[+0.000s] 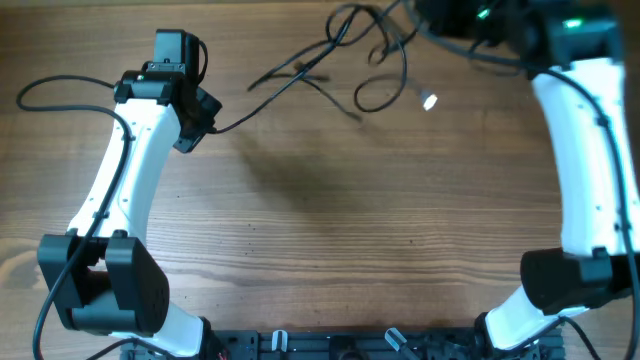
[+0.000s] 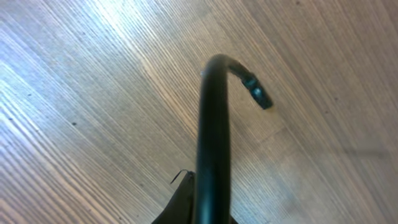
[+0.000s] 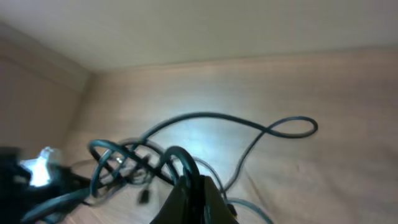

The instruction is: Untangle cables

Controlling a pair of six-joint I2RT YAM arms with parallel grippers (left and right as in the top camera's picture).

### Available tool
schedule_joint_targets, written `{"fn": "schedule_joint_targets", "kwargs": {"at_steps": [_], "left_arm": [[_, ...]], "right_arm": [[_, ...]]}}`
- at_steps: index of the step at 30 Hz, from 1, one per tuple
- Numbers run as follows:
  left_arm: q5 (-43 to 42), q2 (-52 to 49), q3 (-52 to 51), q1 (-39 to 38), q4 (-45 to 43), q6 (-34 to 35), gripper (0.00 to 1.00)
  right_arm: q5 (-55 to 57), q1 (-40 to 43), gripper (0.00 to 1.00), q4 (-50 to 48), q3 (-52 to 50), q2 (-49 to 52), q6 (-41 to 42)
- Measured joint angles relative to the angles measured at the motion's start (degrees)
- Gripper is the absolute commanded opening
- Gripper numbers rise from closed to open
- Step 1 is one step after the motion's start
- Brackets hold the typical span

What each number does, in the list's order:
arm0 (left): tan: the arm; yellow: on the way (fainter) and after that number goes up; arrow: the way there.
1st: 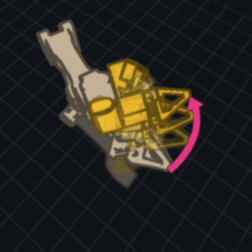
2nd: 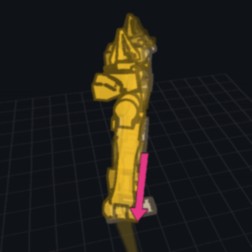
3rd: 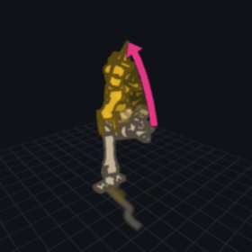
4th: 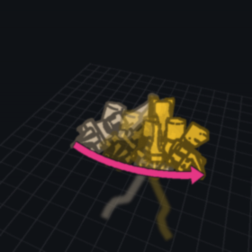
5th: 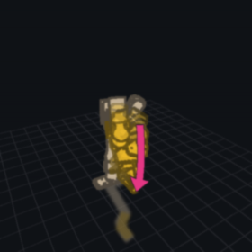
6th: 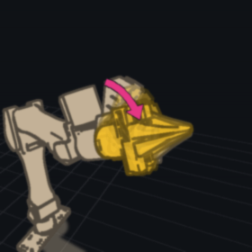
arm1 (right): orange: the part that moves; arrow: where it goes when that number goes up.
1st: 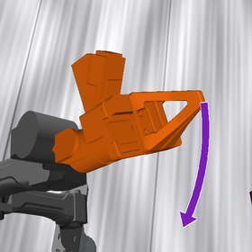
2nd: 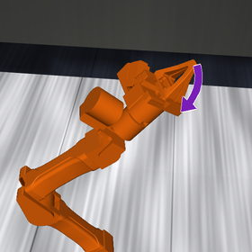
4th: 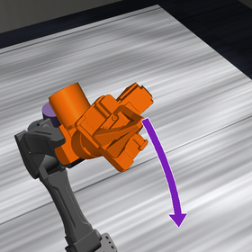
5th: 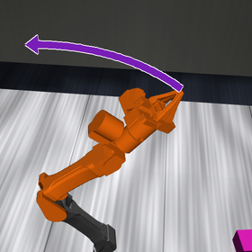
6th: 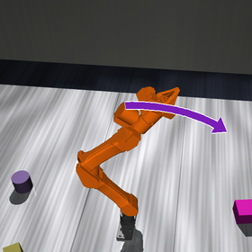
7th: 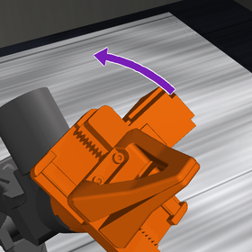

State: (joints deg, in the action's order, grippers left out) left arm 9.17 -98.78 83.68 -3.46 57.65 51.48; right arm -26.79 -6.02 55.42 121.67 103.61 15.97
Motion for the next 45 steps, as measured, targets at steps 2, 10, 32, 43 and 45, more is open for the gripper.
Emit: {"fn": "schedule_joint_targets", "kwargs": {"at_steps": [2, 10, 32, 43, 45], "left_arm": [[0.7, 0.0, 0.0, 0.0, 0.3, -0.1, 0.04], [2.7, -1.1, 0.0, 0.2, 0.4, -0.4, 0.04], [-6.2, -1.1, 0.0, 0.2, -3.3, -16.5, 0.08], [-21.7, -1.1, 0.1, -5.9, -6.5, -30.8, 0.70], [-22.3, -1.2, 0.7, -7.3, -6.4, -32.2, 0.84]], "right_arm": [[0.3, 2.5, 0.04, 2.3, 5.3, 0.0, 0.0], [3.7, 9.3, 0.04, 12.3, 9.9, -0.6, -0.5], [6.1, -3.4, 0.60, 17.8, 8.8, 7.2, -9.8], [4.4, -3.6, 0.68, 18.9, 8.8, 7.2, -13.3], [4.4, -3.5, 0.68, 18.9, 8.8, 7.2, -13.3]]}}
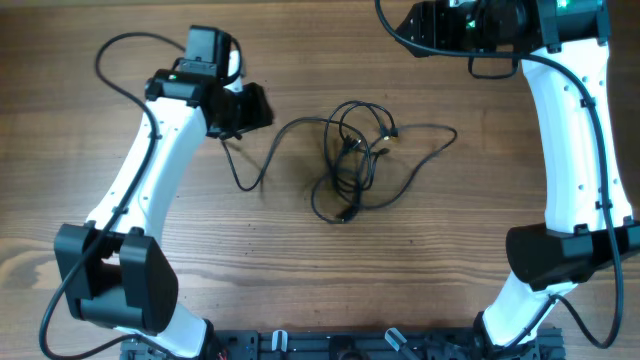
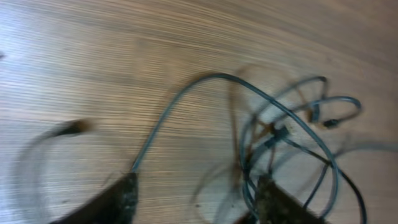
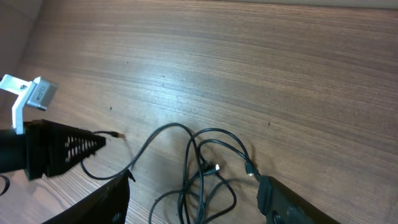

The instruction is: Untangle cables

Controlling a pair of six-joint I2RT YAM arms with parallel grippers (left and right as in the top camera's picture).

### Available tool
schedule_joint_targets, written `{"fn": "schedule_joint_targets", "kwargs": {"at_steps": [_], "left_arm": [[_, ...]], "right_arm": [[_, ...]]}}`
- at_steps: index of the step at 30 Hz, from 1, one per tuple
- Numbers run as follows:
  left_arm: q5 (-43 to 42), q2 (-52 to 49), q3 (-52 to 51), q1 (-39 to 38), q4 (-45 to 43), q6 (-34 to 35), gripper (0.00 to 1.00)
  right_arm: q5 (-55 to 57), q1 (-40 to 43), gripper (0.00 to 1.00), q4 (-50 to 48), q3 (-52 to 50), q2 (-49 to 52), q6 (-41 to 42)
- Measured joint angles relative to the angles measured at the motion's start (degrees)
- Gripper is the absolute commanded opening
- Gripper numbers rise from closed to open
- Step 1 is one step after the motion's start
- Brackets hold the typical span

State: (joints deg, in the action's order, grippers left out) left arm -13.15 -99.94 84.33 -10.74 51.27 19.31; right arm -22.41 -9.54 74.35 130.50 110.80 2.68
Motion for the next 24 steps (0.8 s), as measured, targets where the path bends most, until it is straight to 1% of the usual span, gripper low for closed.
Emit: {"fn": "schedule_joint_targets", "kwargs": {"at_steps": [2, 5, 8, 11, 17, 21, 24], "left_arm": [[-0.7, -0.2, 2.0, -1.7, -0.1, -0.6, 0.88], [-1.9, -0.2, 4.9, -3.8, -1.4, -0.1, 0.88], [-2.6, -0.2, 6.1, -6.3, -3.3, 3.1, 0.83], [-2.8, -0.7, 6.1, -9.7, -3.8, 6.8, 0.82], [-3.3, -4.8, 6.1, -17.2, -6.4, 11.0, 0.79], [-4.2, -8.2, 6.1, -19.8, -10.6, 13.8, 0.75], [-4.7, -10.6, 6.1, -21.5, -12.3, 16.1, 0.67]], "right_arm": [[0.0, 0.0, 0.69, 0.0, 0.0, 0.0, 0.0], [0.6, 0.0, 0.70, 0.0, 0.0, 0.0, -0.1], [2.7, 0.0, 0.73, 0.0, 0.0, 0.0, -0.2], [4.2, 0.0, 0.74, 0.0, 0.0, 0.0, -0.4], [5.2, 0.0, 0.74, 0.3, 0.0, 0.0, -0.4], [6.3, 0.0, 0.74, 1.1, 0.0, 0.0, -0.4], [7.6, 0.0, 0.75, 1.9, 0.0, 0.0, -0.4]]}}
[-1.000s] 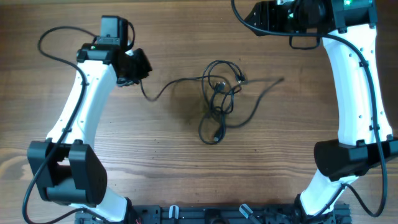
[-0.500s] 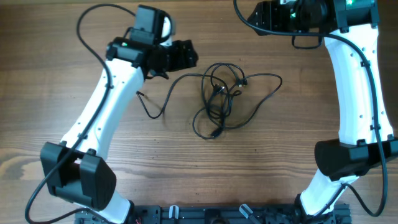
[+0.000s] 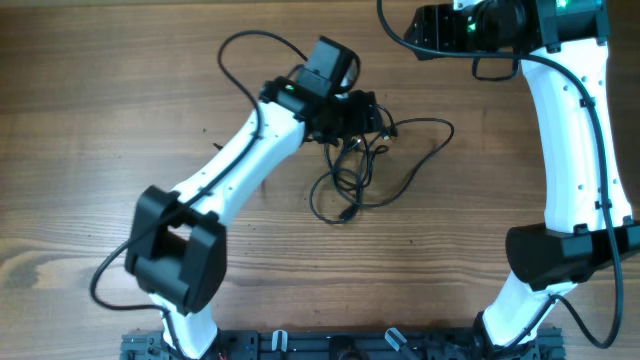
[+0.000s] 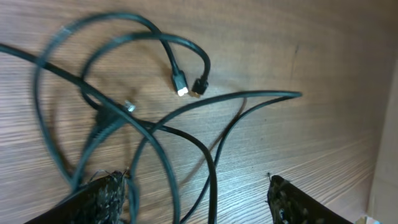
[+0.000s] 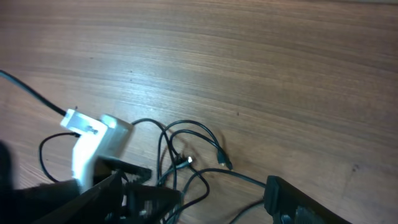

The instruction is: Untangle cables

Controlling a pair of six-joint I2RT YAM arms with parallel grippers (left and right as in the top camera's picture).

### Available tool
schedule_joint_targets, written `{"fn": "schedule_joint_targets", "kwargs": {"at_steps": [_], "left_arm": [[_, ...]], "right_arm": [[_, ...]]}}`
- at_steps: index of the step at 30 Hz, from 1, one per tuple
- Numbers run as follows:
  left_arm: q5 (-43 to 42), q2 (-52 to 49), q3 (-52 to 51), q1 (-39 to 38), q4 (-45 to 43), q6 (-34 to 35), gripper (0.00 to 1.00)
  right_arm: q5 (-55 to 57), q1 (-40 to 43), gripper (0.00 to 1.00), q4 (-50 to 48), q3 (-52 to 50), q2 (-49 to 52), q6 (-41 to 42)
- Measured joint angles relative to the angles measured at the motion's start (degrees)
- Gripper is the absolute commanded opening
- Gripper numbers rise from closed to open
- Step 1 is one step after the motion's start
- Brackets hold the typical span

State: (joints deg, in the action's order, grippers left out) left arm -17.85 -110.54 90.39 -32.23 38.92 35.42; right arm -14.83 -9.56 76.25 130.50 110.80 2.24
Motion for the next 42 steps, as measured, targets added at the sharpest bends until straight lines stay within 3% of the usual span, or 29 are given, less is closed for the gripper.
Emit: {"fn": "schedule_joint_targets", "kwargs": {"at_steps": [3, 11, 13, 14, 15, 23, 26, 34, 42], "left_arm": [[-0.3, -2.4, 0.0, -1.4, -0.4, 2.3, 0.60], [1.6, -7.3, 0.0, -1.5, -1.7, 10.1, 0.53], [2.2, -8.5, 0.0, -1.5, -2.5, 10.8, 0.32], [2.4, -9.1, 0.0, -1.5, -3.0, 10.9, 0.07], [2.7, -9.7, 0.0, -1.5, -3.3, 11.4, 0.04], [10.3, -10.0, 0.0, -0.8, 0.7, 11.8, 0.04], [11.3, -4.8, 0.0, 2.1, 4.0, 11.8, 0.04], [3.3, 20.6, 2.1, 11.4, 4.4, 11.9, 0.04], [-2.7, 29.9, 2.4, 15.8, -3.6, 17.8, 0.04]], "right_arm": [[1.0, 0.0, 0.75, 0.6, 0.0, 0.0, 0.0], [1.8, 0.0, 0.75, 0.7, 0.0, 0.0, 0.0], [1.8, 0.0, 0.75, 0.7, 0.0, 0.0, 0.0], [1.8, 0.0, 0.75, 0.8, 0.0, 0.0, 0.0], [1.8, 0.0, 0.76, 0.8, 0.0, 0.0, 0.0], [1.6, 0.0, 0.77, 0.9, 0.0, 0.0, 0.0], [0.9, 0.0, 0.75, 0.9, 0.0, 0.0, 0.0], [-4.9, -0.1, 0.73, 0.9, 0.0, 3.4, -0.1], [-11.8, -2.1, 0.72, -0.2, 0.0, 4.4, -4.1]]}}
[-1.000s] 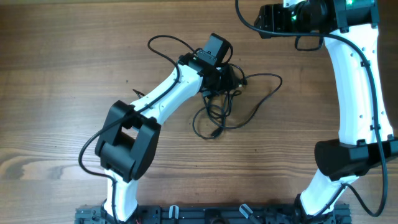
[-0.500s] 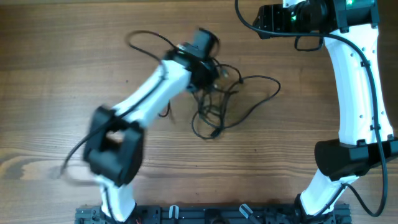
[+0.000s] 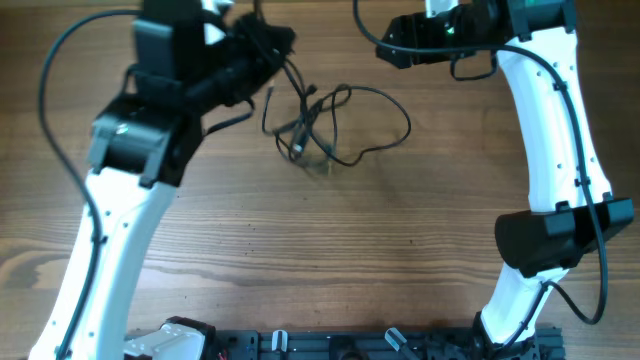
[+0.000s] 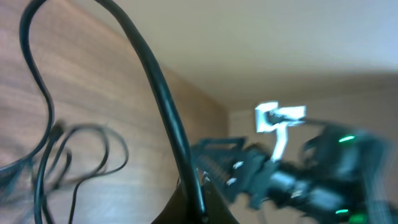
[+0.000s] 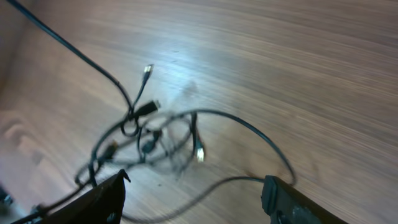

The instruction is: Untangle cables

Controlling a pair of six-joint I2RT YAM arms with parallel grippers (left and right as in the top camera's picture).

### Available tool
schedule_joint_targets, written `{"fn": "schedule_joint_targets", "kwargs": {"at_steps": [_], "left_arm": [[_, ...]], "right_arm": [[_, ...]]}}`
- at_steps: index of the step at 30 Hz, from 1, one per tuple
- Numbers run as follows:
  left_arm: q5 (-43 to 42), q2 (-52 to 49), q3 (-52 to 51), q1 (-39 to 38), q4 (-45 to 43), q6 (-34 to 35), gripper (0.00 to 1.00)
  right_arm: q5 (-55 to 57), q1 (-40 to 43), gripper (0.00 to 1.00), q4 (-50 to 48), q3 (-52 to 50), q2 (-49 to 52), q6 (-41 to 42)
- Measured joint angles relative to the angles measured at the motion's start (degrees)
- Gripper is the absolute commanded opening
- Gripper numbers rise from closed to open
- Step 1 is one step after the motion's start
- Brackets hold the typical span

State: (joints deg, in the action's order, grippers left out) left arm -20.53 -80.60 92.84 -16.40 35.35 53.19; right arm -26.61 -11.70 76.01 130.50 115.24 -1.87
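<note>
A knot of thin black cables (image 3: 305, 130) lies on the wooden table at the back middle, with one wide loop (image 3: 398, 122) spread to its right. My left gripper (image 3: 272, 40) is raised at the back left of the knot, shut on a black cable (image 4: 155, 87) that runs up from its fingertips (image 4: 198, 208) and away to the knot. My right gripper (image 3: 385, 52) hangs open at the back right of the knot. Its wrist view looks down on the knot (image 5: 146, 127) and several small plugs, with nothing between the fingers (image 5: 99, 202).
The wooden table (image 3: 350, 250) spreads towards me from the knot. A black mounting rail (image 3: 330, 345) runs along the front edge. My right arm (image 4: 298, 174) shows blurred behind the held cable in the left wrist view. Both arms' own service cables hang near the back.
My left gripper was open low over the knot; now it is shut on one cable and stands higher and further back left. The knot lies further left and back. The right gripper stays open.
First both grippers were shut on cable, left at the far left and right at the back right, with the cables strung between. Then both were open and the knot lay in the middle. The left gripper was over the knot, and now holds one cable raised.
</note>
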Motion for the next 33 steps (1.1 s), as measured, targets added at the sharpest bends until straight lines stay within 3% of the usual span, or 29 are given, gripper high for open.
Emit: {"fn": "schedule_joint_targets", "kwargs": {"at_steps": [9, 21, 29, 33], "left_arm": [[0.4, 3.0, 0.0, 6.1, -0.8, 10.5, 0.04], [5.1, 2.9, 0.0, 6.5, -8.2, 30.0, 0.04], [8.7, 2.9, 0.0, 6.5, -8.2, 34.9, 0.04], [9.4, 2.9, 0.0, 6.5, -8.4, 37.2, 0.04]], "right_arm": [[-6.0, -2.5, 0.72, -0.2, 0.0, 0.1, -2.8], [-7.9, -8.0, 0.72, 1.4, 0.0, 4.5, -4.6], [-8.4, -10.6, 0.73, 1.5, 0.0, 4.9, -11.2], [-10.9, -11.6, 0.63, 0.2, 0.0, 5.3, -13.0]]}}
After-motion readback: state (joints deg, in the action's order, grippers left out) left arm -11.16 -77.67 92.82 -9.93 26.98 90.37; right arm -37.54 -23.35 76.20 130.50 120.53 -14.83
